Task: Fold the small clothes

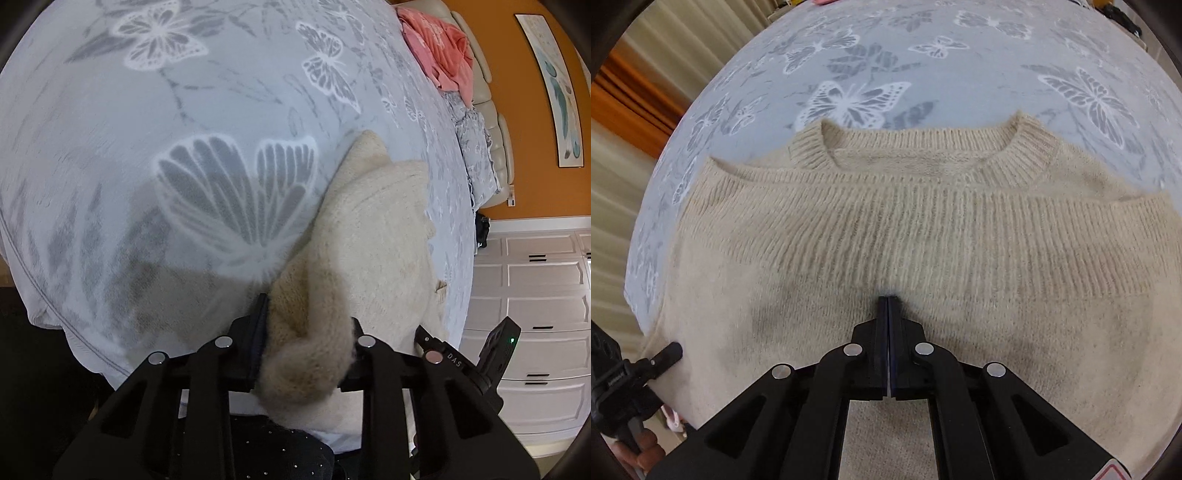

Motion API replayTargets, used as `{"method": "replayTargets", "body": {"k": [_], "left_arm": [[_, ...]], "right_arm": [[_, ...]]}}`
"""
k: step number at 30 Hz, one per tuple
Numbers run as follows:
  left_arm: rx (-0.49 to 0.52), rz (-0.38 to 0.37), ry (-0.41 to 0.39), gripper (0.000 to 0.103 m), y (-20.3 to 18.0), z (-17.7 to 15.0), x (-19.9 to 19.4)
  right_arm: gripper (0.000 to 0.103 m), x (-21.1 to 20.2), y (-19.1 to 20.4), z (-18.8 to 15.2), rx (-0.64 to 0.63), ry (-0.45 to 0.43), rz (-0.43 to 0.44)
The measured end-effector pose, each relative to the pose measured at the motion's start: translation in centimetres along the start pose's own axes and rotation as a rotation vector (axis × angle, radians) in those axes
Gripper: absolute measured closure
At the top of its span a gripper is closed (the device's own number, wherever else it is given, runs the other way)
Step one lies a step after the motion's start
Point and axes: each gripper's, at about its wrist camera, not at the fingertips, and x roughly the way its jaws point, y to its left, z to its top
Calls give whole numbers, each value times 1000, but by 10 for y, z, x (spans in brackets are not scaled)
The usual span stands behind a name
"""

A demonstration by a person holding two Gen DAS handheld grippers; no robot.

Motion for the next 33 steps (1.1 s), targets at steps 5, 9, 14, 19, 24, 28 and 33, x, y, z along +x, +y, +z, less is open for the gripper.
{"method": "replayTargets", "body": {"k": [5, 9, 14, 19, 24, 28, 33], "left_arm": [[139, -88, -69, 83, -54, -7, -30], [338, -172, -108, 83, -135, -23, -57], [542, -240, -69, 83, -229, -66, -49], [693, -233, 31, 83, -279, -129, -10], [782, -135, 168, 83, -283, -193, 57], [842, 33, 197, 73, -264, -228, 96], [867, 36, 115, 32, -248, -239, 64]], "right_arm": [[103, 2, -2, 2, 3, 1, 10], [103, -4, -15, -1, 56, -16, 72], [100, -31, -40, -11, 149, -67, 189], [100, -87, -101, -51, 234, -189, 220], [94, -125, -179, -109, 363, -249, 184], [92, -146, -212, -140, 409, -261, 166], [46, -161, -205, -130, 371, -272, 247]]}}
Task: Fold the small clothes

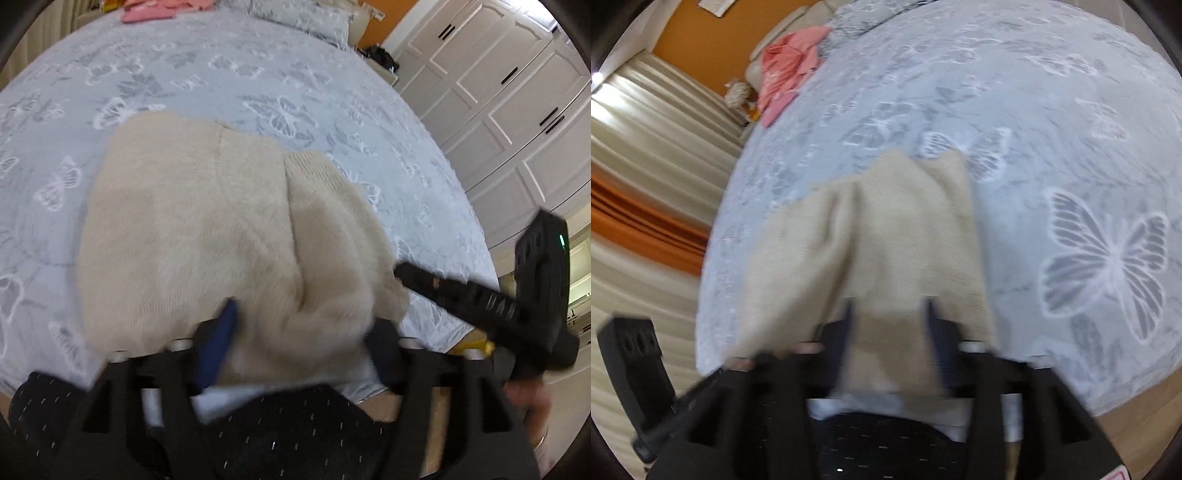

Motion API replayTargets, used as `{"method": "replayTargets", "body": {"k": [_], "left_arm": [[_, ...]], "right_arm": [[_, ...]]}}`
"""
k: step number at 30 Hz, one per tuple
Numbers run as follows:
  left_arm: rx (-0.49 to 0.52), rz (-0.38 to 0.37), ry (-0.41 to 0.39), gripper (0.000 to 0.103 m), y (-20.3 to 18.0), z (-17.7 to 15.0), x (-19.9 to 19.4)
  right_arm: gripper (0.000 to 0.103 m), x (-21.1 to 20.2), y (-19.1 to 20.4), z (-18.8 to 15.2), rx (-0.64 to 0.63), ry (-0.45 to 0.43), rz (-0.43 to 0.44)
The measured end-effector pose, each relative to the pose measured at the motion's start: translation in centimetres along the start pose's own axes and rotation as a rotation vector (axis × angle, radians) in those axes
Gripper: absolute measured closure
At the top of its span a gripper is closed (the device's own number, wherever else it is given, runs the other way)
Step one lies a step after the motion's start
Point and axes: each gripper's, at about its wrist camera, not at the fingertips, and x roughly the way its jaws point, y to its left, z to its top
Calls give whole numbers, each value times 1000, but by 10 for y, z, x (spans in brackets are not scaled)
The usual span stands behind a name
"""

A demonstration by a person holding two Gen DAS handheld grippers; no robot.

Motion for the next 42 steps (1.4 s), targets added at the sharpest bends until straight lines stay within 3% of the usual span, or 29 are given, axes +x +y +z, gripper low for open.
{"method": "replayTargets", "body": {"k": [4, 12, 13, 14, 18, 22, 25, 28, 30, 31, 34, 36, 39, 41, 42], "left_arm": [[24, 66, -61, 22, 10, -11, -38], [-70, 123, -59, 17, 55, -34, -75], [-89, 127, -57, 17, 61, -38, -77], [-100, 128, -54, 17, 66, -41, -79], [-111, 133, -49, 17, 74, -52, -86], [-85, 143, -72, 17, 74, -50, -92], [-89, 133, -81, 16, 74, -48, -94], [-107, 122, -64, 16, 76, -49, -86], [-116, 119, -38, 16, 77, -50, -77], [-121, 114, -21, 16, 76, -51, -71], [-113, 110, -4, 16, 71, -51, -66], [-102, 120, -5, 16, 70, -49, -64], [-126, 102, -1, 16, 74, -43, -61], [-172, 64, 10, 13, 80, -36, -54], [-208, 36, 19, 12, 85, -31, -48]], "right_arm": [[36, 20, 27, 12, -35, 64, 63], [36, 98, 66, 11, -114, 229, -76], [52, 105, 69, 9, -115, 240, -68], [81, 108, 73, 6, -114, 247, -36], [88, 84, 102, 11, -177, 149, 6], [90, 13, 120, 34, -218, -32, 74], [90, -14, 87, 35, -191, -97, -15], [89, 9, 15, 21, -54, -22, -113], [89, 39, -18, 6, -13, 70, -161], [88, 48, -32, -5, 13, 75, -132], [87, 37, -37, -5, 73, 24, -57], [85, 33, -28, -3, 46, 12, -64], [69, 17, -14, -3, -14, -23, -130], [39, 2, -8, -10, -47, -63, -204], [37, -4, -7, -13, -55, -79, -221]]}}
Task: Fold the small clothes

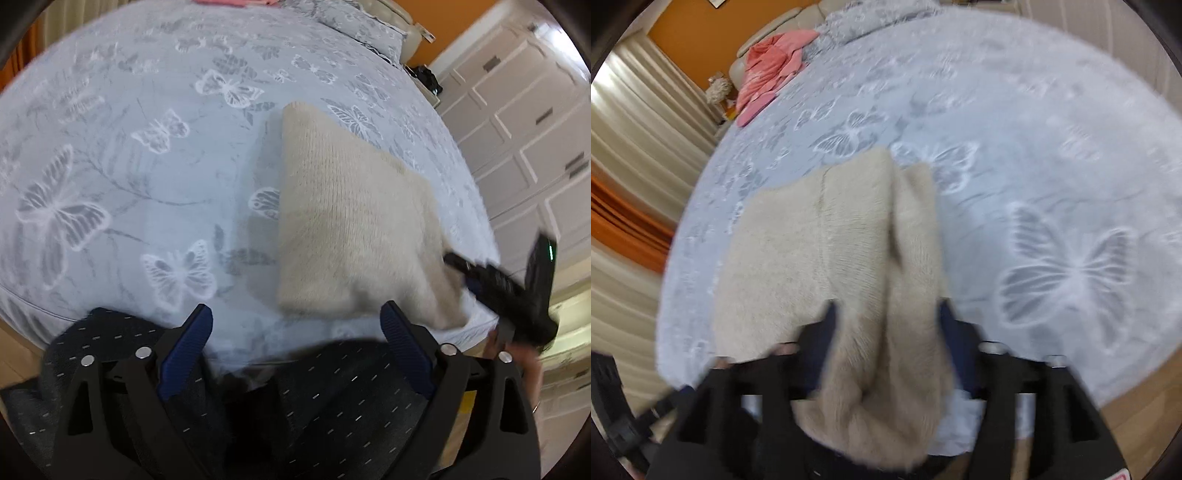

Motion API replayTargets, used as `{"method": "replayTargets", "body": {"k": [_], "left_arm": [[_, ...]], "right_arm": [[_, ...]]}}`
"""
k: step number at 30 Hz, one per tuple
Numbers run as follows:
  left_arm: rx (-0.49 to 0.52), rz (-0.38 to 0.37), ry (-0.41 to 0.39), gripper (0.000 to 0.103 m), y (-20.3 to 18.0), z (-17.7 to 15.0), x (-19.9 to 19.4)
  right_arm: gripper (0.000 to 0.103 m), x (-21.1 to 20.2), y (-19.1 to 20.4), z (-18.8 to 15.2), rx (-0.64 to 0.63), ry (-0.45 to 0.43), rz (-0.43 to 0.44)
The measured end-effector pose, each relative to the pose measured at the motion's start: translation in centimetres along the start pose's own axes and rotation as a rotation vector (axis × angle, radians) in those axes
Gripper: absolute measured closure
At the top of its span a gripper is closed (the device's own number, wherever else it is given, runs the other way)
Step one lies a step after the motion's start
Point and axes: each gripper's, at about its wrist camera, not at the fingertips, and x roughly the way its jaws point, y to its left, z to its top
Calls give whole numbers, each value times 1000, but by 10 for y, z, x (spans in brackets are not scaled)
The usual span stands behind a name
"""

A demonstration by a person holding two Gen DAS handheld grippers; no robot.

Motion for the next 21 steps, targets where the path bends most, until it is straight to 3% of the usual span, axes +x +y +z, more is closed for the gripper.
{"method": "replayTargets", "body": {"k": [4, 8, 13, 18, 19, 20, 21], "left_arm": [[-118, -78, 59, 11, 9, 17, 29], [-218, -150, 102, 11, 15, 35, 62], [-276, -148, 137, 7, 19, 46, 97], [-366, -221, 176, 6, 26, 48, 115], [-380, -262, 186, 12, 26, 48, 118], [-382, -288, 198, 14, 25, 48, 120], [-379, -282, 203, 21, 25, 49, 120]], "right_arm": [[31, -6, -6, -9, -3, 9, 39], [30, 11, -16, 0, 2, 43, 17], [29, 45, -33, 6, 144, 128, 142], [25, 75, -46, -1, 313, 182, 250], [29, 75, -45, -2, 326, 177, 258], [42, 75, -44, -3, 327, 174, 260], [49, 74, -43, -4, 327, 172, 266]]}}
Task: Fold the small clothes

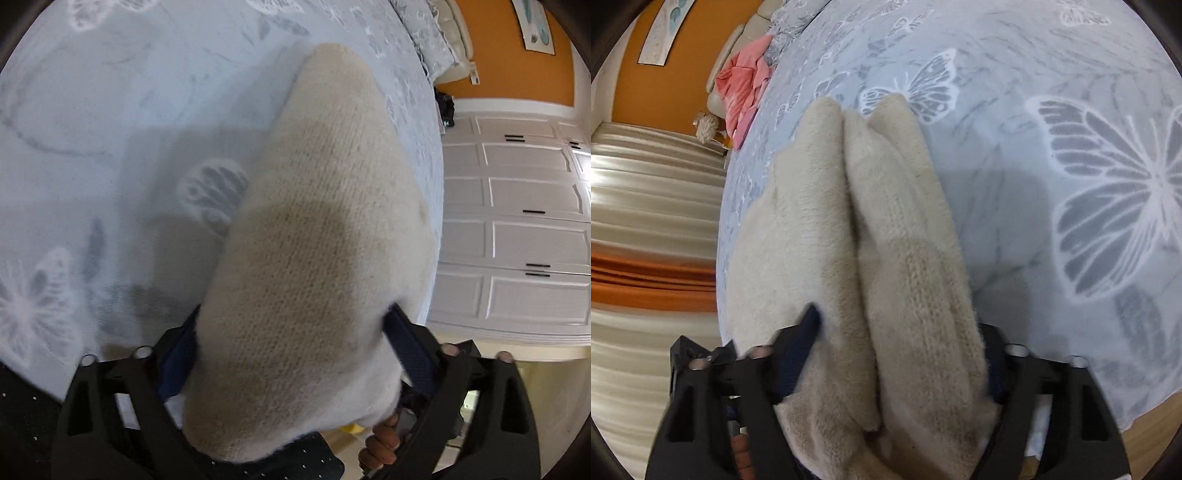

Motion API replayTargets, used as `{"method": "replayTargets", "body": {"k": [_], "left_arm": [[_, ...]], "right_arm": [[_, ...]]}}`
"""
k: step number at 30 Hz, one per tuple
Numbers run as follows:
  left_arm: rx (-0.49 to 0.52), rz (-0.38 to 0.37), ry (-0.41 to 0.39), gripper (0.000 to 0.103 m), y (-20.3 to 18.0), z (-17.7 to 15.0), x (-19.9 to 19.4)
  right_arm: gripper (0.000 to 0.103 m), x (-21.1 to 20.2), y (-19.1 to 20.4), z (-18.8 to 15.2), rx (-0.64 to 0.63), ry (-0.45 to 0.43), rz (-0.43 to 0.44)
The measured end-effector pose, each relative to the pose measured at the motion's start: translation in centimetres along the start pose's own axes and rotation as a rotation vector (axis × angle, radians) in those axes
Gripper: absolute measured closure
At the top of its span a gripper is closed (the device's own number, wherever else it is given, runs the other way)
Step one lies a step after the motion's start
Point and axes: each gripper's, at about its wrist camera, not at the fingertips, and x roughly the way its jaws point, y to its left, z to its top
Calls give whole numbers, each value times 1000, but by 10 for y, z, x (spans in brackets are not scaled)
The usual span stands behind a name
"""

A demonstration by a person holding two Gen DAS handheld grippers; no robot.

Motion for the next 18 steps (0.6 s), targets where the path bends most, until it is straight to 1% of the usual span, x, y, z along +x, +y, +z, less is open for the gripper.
{"method": "replayTargets", "body": {"k": [1, 2, 3, 4, 7, 9, 11, 12, 13, 14, 15, 16, 17, 18], "left_arm": [[12, 3, 1, 31, -1, 0, -3], [26, 2, 6, 37, -3, 0, -7], [34, 1, 7, 45, -3, 0, -10], [41, -10, 6, 49, -4, -3, -19], [97, -20, -21, 53, -10, -11, -50], [98, -25, -23, 53, -6, -20, -68], [79, -2, -4, 50, 3, -24, -68], [71, 38, 14, 46, 11, -26, -62], [62, 67, 23, 42, 17, -29, -58], [51, 82, 24, 40, 22, -29, -55], [42, 72, 14, 34, 26, -31, -55], [32, 72, -5, 27, 28, -32, -55], [28, 88, -18, 22, 28, -32, -56], [28, 111, -38, 16, 26, -30, -55]], "right_arm": [[59, -3, 2, -2, 2, -4, 18], [63, -9, 6, -4, -2, -14, 33], [64, -17, 12, -7, -19, -25, 40], [65, -23, 18, -9, -32, -33, 48], [65, -40, 42, -26, -92, -38, 85], [64, -42, 42, -34, -103, -23, 87], [55, -29, 32, -44, -79, 15, 56], [52, -20, 22, -47, -49, 34, 4], [44, -17, 16, -50, -30, 35, -32], [39, -16, 12, -52, -14, 27, -37], [39, -17, 10, -54, 3, 14, -26], [35, -19, 9, -56, 19, 4, -25], [32, -20, 10, -56, 28, 0, -37], [31, -19, 11, -57, 32, -2, -45]]}}
